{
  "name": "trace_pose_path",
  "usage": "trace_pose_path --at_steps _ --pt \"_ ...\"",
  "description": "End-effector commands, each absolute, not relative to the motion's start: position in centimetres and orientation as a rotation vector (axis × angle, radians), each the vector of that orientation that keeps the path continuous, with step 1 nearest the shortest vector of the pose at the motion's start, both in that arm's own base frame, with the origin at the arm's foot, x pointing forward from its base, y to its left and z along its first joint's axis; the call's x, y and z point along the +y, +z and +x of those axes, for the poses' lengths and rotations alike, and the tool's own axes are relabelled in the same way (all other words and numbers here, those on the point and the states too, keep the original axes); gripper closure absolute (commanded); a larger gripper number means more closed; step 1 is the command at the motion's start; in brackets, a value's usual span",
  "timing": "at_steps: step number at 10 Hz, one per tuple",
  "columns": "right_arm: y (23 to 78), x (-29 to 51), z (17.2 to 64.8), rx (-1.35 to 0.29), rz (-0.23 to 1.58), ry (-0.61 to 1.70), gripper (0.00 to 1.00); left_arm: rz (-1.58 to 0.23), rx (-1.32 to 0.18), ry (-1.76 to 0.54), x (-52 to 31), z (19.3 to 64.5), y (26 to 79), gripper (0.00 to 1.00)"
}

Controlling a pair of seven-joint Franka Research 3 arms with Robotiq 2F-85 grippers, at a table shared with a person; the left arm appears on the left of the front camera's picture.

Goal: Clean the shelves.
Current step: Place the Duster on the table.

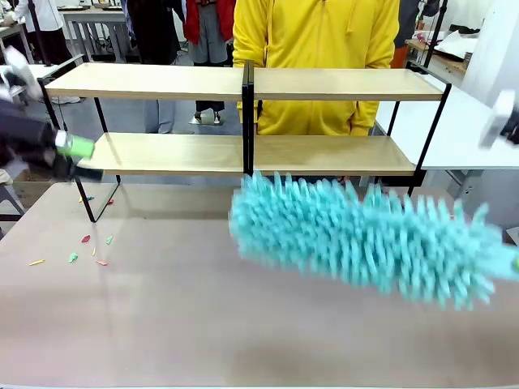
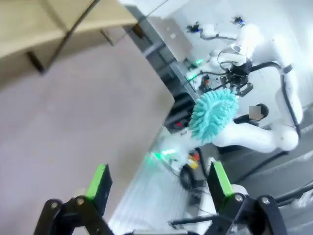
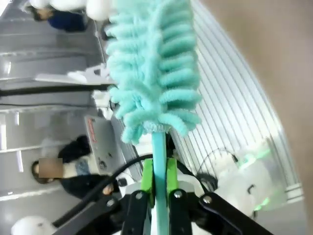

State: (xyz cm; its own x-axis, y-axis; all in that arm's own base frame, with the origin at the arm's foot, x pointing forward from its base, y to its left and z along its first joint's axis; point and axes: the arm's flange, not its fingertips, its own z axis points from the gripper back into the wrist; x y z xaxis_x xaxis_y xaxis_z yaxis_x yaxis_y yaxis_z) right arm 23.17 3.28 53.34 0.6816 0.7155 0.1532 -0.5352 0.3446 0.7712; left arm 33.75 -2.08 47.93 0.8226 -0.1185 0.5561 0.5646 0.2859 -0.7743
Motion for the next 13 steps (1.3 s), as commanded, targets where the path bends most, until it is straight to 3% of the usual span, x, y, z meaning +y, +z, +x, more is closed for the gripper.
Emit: trace_pose_path --at_steps 1,3,4,9,12,13 --pt "50.2 1.1 24.4 0.306 0.815 0.842 0.88 -1.232 0.032 -0.117 -2.6 24.3 34.5 0.0" --pt "48.6 -0.3 27.2 0.319 0.743 0.786 0.88 -1.127 0.159 -0.113 -2.3 24.2 33.1 0.0" --pt "48.7 -1.0 28.7 0.292 0.698 0.78 0.88 -1.241 -0.152 -0.222 1.6 34.3 39.1 0.0" --pt "46.1 -1.8 35.0 0.234 0.617 0.787 0.88 -1.241 -0.152 -0.222 1.6 34.3 39.1 0.0" --pt "44.7 -2.2 36.2 0.239 0.618 0.787 0.88 -1.241 -0.152 -0.222 1.6 34.3 39.1 0.0" --pt "45.0 -2.6 36.2 0.221 0.62 0.781 0.28 -1.241 -0.152 -0.222 1.6 34.3 39.1 0.0"
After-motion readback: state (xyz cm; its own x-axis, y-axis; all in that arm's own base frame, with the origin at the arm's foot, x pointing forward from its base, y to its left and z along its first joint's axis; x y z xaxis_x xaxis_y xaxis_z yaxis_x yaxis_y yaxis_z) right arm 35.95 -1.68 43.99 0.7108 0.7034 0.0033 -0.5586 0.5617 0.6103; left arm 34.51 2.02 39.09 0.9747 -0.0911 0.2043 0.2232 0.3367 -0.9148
